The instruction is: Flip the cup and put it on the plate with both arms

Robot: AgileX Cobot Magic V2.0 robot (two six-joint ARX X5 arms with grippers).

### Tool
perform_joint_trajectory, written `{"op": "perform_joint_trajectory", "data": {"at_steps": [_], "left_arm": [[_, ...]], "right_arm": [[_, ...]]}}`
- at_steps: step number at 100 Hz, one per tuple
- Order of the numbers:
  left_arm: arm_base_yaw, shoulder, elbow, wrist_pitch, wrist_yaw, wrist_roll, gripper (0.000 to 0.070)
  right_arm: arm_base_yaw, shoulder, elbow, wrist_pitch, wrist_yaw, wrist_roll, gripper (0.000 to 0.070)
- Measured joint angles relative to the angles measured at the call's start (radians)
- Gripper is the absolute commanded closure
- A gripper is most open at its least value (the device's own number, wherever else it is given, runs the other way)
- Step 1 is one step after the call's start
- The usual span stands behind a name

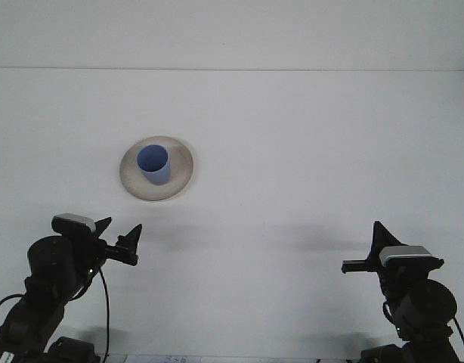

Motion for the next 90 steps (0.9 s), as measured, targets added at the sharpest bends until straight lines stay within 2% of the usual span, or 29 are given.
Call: {"op": "perform_joint_trajectory", "data": {"at_steps": [3, 6, 10, 16, 17, 20, 90], "left_arm": [[0.000, -0.014, -0.008, 0.011, -0.010, -0.003, 0.0234], [0.000, -0.026, -0.012, 0.023, -0.019, -0.004, 0.0304], [0.000, -0.034, -0.013, 0.033, -0.029, -0.004, 0.0443], [0.000, -0.036, -0.013, 0.039, -0.032, 0.000, 0.0690], [0.000, -0.036, -0.013, 0.039, -0.033, 0.001, 0.0700], [0.000, -0.035, -0.013, 0.038, -0.033, 0.002, 0.0684], [0.000, -0.072, -0.016, 0.043, -0.034, 0.005, 0.0688]], "right_arm": [[0.000, 0.000, 0.000, 0.000, 0.000, 0.000, 0.0700], [0.000, 0.000, 0.000, 0.000, 0.000, 0.000, 0.0700], [0.000, 0.000, 0.000, 0.000, 0.000, 0.000, 0.0700], [0.000, 0.000, 0.000, 0.000, 0.000, 0.000, 0.0700], [0.000, 0.000, 0.000, 0.000, 0.000, 0.000, 0.0700], [0.000, 0.000, 0.000, 0.000, 0.000, 0.000, 0.0700], [0.000, 0.000, 0.000, 0.000, 0.000, 0.000, 0.0700]]}}
